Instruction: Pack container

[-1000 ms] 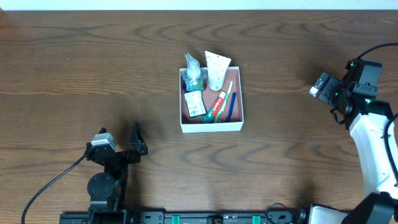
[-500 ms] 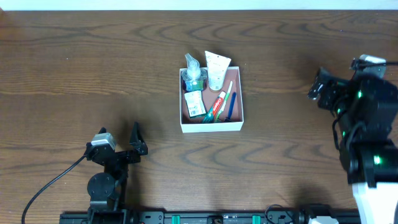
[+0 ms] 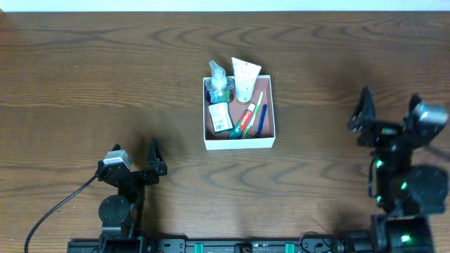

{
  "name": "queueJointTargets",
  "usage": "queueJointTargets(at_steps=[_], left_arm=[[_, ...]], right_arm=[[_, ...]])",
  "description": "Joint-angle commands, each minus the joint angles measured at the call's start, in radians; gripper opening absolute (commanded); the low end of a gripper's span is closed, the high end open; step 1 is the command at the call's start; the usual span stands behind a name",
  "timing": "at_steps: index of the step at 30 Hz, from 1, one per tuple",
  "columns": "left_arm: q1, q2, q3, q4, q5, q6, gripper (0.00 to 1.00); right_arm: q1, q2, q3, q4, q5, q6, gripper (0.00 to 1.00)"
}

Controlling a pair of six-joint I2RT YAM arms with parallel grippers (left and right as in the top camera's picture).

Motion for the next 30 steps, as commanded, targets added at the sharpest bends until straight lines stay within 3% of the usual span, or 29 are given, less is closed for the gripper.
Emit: queueJointTargets(at_steps=[1, 7, 14, 30], left_arm=[[0.004, -0.006, -0.021, -0.037, -0.010, 0.010, 0.98], [0.004, -0.006, -0.021, -0.037, -0.010, 0.010, 0.98], [0.004, -0.006, -0.021, -0.037, -0.010, 0.010, 0.98], [0.004, -0.006, -0.021, -0.037, -0.010, 0.010, 0.98]], right_arm=[[0.010, -0.109, -0.154, 0.071, -0.031, -0.016, 0.99], [0.009, -0.300, -0.367, 0.163, -0.055, -0.007, 0.99], [0.009, -0.412, -0.490, 0.195, -0.117, -0.004, 0.99], [0.009, -0.522, -0.541, 0.227, -0.117, -0.014, 0.99]])
